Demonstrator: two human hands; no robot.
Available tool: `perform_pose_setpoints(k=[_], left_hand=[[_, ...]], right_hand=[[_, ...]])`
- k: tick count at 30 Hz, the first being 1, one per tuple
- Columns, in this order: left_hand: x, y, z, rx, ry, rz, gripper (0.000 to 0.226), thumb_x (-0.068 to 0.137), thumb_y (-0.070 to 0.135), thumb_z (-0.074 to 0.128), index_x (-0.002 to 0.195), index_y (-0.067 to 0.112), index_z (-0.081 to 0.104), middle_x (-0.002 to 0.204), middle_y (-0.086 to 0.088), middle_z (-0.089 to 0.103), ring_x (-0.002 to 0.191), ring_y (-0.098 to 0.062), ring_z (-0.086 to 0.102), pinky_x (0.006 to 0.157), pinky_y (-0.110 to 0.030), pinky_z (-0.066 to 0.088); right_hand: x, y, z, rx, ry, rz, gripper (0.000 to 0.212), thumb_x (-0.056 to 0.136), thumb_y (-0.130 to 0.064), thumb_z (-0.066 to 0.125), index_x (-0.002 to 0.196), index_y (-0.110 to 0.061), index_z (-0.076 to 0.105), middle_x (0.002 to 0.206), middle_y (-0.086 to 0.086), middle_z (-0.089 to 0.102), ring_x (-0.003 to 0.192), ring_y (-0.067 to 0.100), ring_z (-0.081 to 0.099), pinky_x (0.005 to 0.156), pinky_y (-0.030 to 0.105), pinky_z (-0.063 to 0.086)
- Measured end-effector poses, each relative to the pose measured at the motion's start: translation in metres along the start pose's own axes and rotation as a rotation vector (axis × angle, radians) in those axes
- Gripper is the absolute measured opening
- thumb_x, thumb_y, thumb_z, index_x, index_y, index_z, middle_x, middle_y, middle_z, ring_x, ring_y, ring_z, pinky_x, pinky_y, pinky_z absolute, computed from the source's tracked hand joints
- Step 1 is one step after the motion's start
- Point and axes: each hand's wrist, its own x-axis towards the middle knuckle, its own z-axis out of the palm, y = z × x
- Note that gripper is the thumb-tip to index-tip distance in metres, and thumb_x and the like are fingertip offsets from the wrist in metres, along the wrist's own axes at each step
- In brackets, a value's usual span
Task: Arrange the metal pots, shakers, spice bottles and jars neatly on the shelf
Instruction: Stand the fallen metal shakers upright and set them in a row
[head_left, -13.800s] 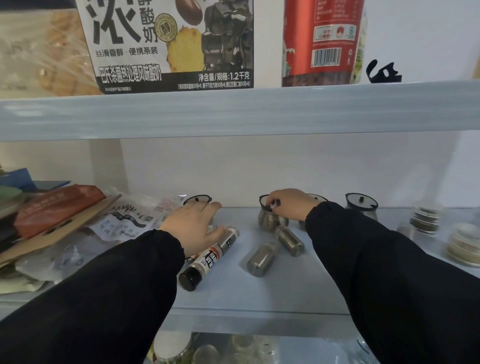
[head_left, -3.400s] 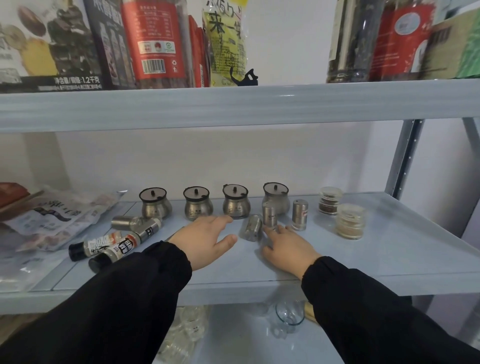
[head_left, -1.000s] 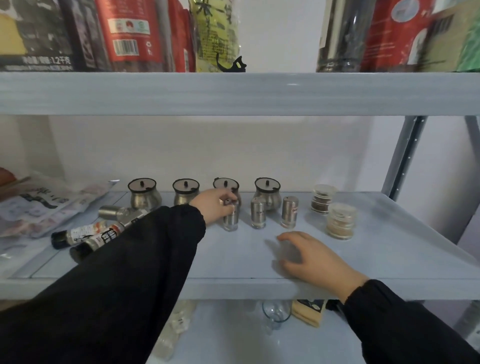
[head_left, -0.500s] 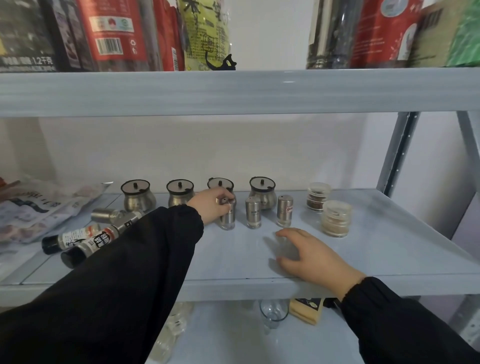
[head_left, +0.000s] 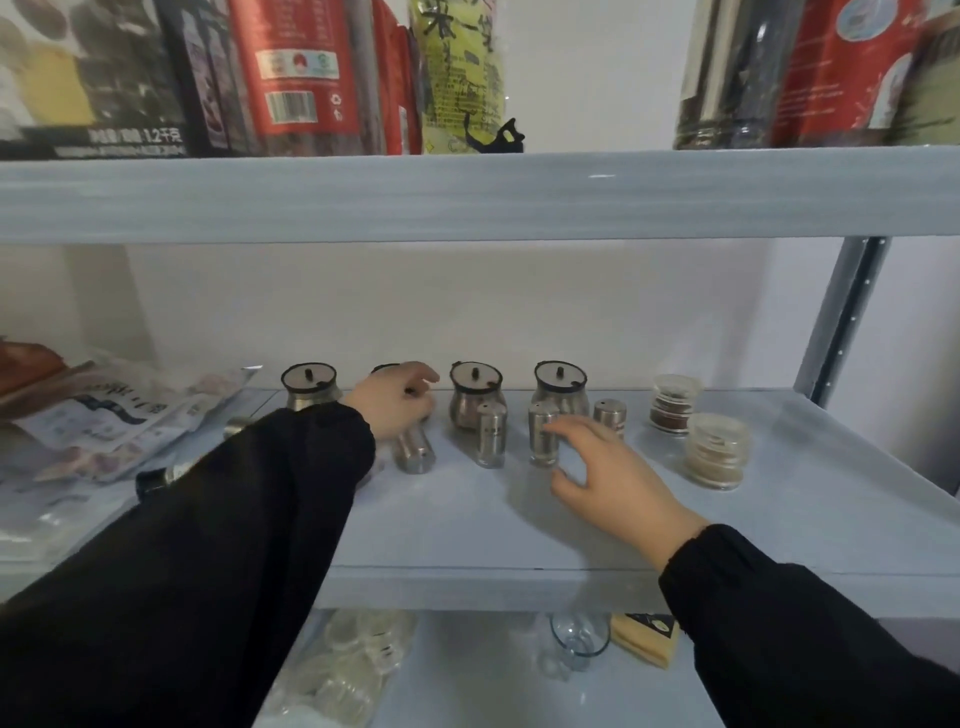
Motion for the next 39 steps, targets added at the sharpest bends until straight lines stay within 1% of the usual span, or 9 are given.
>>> perform_pose_setpoints(k=[5, 9, 12, 16, 19, 22, 28, 33, 39], left_hand=[[-0.022, -0.049, -0.037, 0.057, 0.044, -0.089, 0.025, 0.087, 0.027, 0.059, 0.111, 0.037, 0.059, 0.109, 0.008, 0.063, 0.099, -0.014, 0.062, 0.086, -0.031, 0.048], [-0.034, -0.068, -0.045, 0.142, -0.025, -0.092, 0.032, 0.089, 0.026, 0.057, 0.121, 0.031, 0.058, 0.109, 0.01, 0.06, 0.097, -0.011, 0.058, 0.079, -0.023, 0.041], [-0.032, -0.072, -0.044, 0.187, -0.074, -0.091, 0.034, 0.088, 0.025, 0.054, 0.122, 0.028, 0.059, 0.111, 0.007, 0.062, 0.099, -0.014, 0.06, 0.087, -0.029, 0.047], [-0.015, -0.066, -0.036, 0.314, -0.196, 0.024, 0.037, 0.083, 0.026, 0.047, 0.116, 0.019, 0.061, 0.111, -0.002, 0.064, 0.103, -0.024, 0.061, 0.09, -0.04, 0.051], [0.0, -0.052, -0.023, 0.327, -0.249, 0.103, 0.044, 0.083, 0.036, 0.051, 0.125, 0.025, 0.06, 0.115, 0.002, 0.062, 0.106, -0.02, 0.06, 0.088, -0.03, 0.047], [0.013, -0.036, -0.007, 0.357, -0.376, 0.191, 0.055, 0.082, 0.039, 0.062, 0.136, 0.032, 0.052, 0.121, 0.003, 0.058, 0.111, -0.019, 0.058, 0.093, -0.031, 0.047], [0.012, -0.019, 0.017, 0.605, -0.417, 0.365, 0.047, 0.074, 0.038, 0.068, 0.12, 0.037, 0.061, 0.119, 0.006, 0.054, 0.107, -0.02, 0.054, 0.09, -0.038, 0.052], [0.015, -0.018, 0.012, 0.53, -0.386, 0.381, 0.031, 0.071, 0.032, 0.069, 0.102, 0.035, 0.063, 0.107, 0.01, 0.055, 0.094, -0.018, 0.059, 0.08, -0.037, 0.056], [0.019, -0.027, -0.004, 0.202, -0.323, 0.184, 0.032, 0.066, 0.046, 0.064, 0.098, 0.04, 0.063, 0.098, 0.015, 0.065, 0.091, -0.01, 0.062, 0.084, -0.033, 0.054]], right_hand=[[0.022, -0.054, 0.044, 0.028, -0.113, -0.139, 0.055, 0.09, -0.037, 0.058, 0.143, -0.033, 0.043, 0.147, -0.009, 0.044, 0.128, 0.011, 0.047, 0.104, 0.025, 0.038], [0.044, -0.08, 0.078, 0.062, -0.195, -0.104, 0.059, 0.086, -0.041, 0.058, 0.143, -0.036, 0.042, 0.147, -0.007, 0.044, 0.128, 0.013, 0.047, 0.105, 0.028, 0.04], [0.047, -0.086, 0.09, 0.055, -0.238, -0.059, 0.06, 0.085, -0.047, 0.056, 0.143, -0.041, 0.039, 0.148, -0.009, 0.043, 0.129, 0.011, 0.047, 0.107, 0.031, 0.04], [0.044, -0.088, 0.086, 0.045, -0.211, -0.016, 0.058, 0.085, -0.046, 0.056, 0.141, -0.044, 0.039, 0.146, -0.011, 0.043, 0.126, 0.013, 0.051, 0.103, 0.033, 0.044], [0.036, -0.087, 0.076, 0.021, -0.162, 0.007, 0.054, 0.088, -0.039, 0.06, 0.14, -0.037, 0.044, 0.144, -0.012, 0.046, 0.128, 0.013, 0.049, 0.103, 0.03, 0.041], [0.023, -0.081, 0.066, 0.004, -0.105, 0.046, 0.051, 0.089, -0.035, 0.062, 0.138, -0.033, 0.049, 0.14, -0.01, 0.05, 0.126, 0.012, 0.05, 0.101, 0.023, 0.038], [-0.002, -0.07, 0.048, 0.005, -0.053, 0.138, 0.049, 0.088, -0.034, 0.062, 0.135, -0.037, 0.05, 0.138, -0.01, 0.052, 0.123, 0.01, 0.051, 0.101, 0.022, 0.039], [-0.013, -0.069, 0.036, 0.006, -0.018, 0.178, 0.046, 0.089, -0.031, 0.061, 0.133, -0.037, 0.051, 0.137, -0.012, 0.051, 0.122, 0.006, 0.05, 0.097, 0.013, 0.031], [-0.02, -0.068, 0.031, 0.018, -0.007, 0.202, 0.047, 0.09, -0.033, 0.059, 0.137, -0.035, 0.049, 0.14, -0.013, 0.05, 0.124, 0.005, 0.048, 0.096, 0.012, 0.03]])
